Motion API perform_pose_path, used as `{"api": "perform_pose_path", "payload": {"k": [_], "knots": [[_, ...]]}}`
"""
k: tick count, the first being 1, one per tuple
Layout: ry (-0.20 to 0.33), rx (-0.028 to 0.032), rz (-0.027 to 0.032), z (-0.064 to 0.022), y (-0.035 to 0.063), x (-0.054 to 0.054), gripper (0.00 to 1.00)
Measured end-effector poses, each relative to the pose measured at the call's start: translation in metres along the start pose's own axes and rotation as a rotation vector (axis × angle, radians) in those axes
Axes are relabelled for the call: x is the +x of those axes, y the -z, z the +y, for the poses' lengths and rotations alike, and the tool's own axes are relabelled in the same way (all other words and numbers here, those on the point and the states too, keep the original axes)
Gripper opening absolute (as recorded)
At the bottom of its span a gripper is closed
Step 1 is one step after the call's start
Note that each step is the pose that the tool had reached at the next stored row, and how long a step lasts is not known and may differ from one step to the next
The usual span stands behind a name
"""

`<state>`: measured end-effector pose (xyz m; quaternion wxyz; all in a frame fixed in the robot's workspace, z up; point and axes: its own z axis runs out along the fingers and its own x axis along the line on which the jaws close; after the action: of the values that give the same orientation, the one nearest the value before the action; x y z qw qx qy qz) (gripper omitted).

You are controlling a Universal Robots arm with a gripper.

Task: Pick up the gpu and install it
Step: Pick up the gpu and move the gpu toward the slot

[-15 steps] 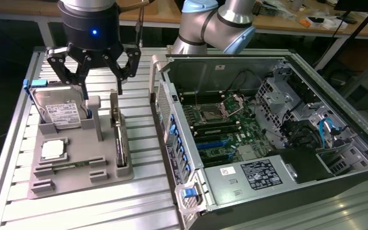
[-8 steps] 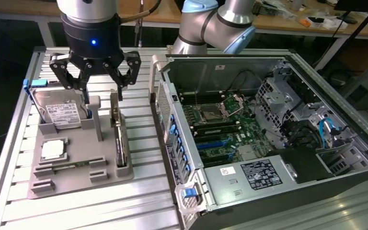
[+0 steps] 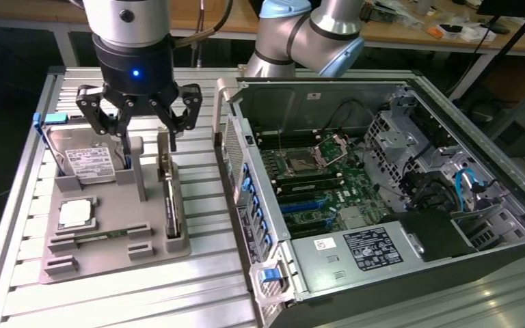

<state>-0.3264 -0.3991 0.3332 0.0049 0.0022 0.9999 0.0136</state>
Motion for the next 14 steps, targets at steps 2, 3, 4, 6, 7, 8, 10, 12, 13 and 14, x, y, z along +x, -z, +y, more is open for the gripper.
{"api": "perform_pose_path", "payload": {"k": [2, 3, 4, 6, 7, 8, 10, 12, 13, 14], "knots": [[-0.003, 0.0000, -0.0002, -0.0002, -0.0037, -0.001, 0.66], [-0.005, 0.0000, -0.0002, -0.0003, -0.0055, -0.001, 0.66], [-0.006, 0.0001, -0.0002, -0.0005, -0.0074, -0.002, 0.66], [-0.010, 0.0001, -0.0003, -0.0015, -0.0109, -0.002, 0.66], [-0.011, 0.0001, -0.0003, -0.0024, -0.0130, -0.002, 0.66], [-0.012, 0.0002, -0.0003, -0.0033, -0.0145, -0.003, 0.66], [-0.013, 0.0001, -0.0004, -0.0048, -0.0176, -0.004, 0.66], [-0.014, 0.0002, -0.0003, -0.0054, -0.0206, -0.008, 0.66], [-0.014, 0.0001, -0.0005, -0.0057, -0.0223, -0.009, 0.66], [-0.015, 0.0001, -0.0005, -0.0059, -0.0239, -0.011, 0.66]]}}
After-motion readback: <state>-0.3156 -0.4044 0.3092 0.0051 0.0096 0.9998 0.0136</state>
